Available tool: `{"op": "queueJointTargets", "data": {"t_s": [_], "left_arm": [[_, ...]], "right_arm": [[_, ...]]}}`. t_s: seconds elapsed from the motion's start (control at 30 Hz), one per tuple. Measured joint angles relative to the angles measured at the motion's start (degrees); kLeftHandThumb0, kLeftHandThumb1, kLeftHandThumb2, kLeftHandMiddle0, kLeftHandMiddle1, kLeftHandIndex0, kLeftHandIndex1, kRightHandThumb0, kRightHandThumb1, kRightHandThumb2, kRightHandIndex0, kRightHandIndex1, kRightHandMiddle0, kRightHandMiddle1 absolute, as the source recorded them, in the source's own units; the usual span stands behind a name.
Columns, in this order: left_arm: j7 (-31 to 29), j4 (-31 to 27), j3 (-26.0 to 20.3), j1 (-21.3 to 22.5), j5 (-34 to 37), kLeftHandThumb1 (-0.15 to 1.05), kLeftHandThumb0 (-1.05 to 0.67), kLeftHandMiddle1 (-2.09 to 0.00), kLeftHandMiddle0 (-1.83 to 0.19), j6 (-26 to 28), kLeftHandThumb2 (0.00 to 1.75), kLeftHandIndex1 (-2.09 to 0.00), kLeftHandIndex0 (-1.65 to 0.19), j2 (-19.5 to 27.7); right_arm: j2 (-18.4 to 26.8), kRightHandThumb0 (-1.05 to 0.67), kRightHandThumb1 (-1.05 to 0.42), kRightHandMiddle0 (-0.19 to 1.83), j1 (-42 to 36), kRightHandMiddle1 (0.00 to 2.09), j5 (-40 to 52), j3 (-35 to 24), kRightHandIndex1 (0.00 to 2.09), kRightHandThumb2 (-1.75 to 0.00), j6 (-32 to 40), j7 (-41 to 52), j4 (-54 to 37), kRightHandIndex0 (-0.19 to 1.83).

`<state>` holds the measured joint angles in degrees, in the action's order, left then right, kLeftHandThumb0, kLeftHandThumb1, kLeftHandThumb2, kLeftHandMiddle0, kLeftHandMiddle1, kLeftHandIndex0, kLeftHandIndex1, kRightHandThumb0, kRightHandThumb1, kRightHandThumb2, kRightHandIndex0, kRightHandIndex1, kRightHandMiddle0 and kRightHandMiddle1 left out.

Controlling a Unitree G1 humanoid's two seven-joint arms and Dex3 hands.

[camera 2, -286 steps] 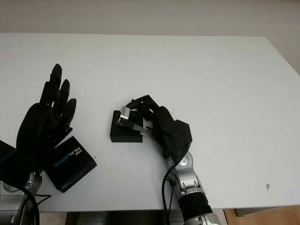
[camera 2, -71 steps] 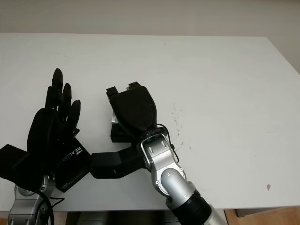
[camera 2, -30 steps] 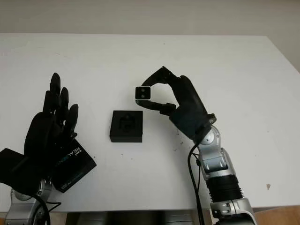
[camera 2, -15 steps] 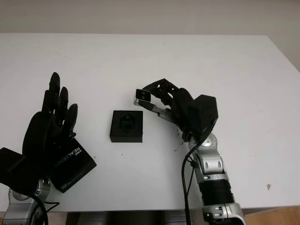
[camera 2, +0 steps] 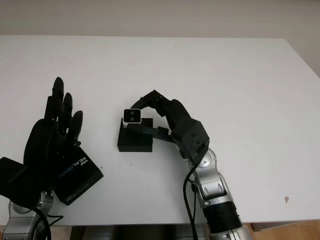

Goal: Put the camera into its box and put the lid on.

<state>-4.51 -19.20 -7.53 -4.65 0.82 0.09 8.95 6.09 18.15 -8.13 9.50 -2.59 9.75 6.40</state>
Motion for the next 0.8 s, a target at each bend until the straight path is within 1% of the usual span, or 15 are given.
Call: {"op": "queueJointTargets", "data": {"t_s": [0.3, 0.6, 0.8], "left_arm": [[0.17, 0.01, 0.0, 0.0, -0.08, 1.05, -0.68, -0.06, 0.16, 0.11, 0.49, -0.06, 0.18, -0.02], [-0.26, 0.06, -0.09, 0.01, 0.14, 1.05, -0.68, -0.05, 0.18, -0.05, 0.49, -0.05, 0.19, 0.02], [-0.37, 0.07, -0.12, 0.01, 0.14, 1.05, -0.69, -0.06, 0.17, -0.05, 0.49, -0.05, 0.18, 0.05]], "right_arm": [[-0.19, -0.44, -1.05, 0.35, -1.37, 1.66, -4.06, 1.14, 0.4, -0.1, -4.01, -4.66, 0.29, 0.23], [-0.84, -0.45, -1.05, 0.35, -1.87, 1.69, -4.34, 0.89, 0.41, -0.11, -5.2, -7.79, 4.02, 0.21], [-1.6, -0.46, -1.05, 0.36, -1.82, 1.68, -2.94, -0.03, 0.41, -0.09, -5.01, -7.93, 5.73, 0.22]]}}
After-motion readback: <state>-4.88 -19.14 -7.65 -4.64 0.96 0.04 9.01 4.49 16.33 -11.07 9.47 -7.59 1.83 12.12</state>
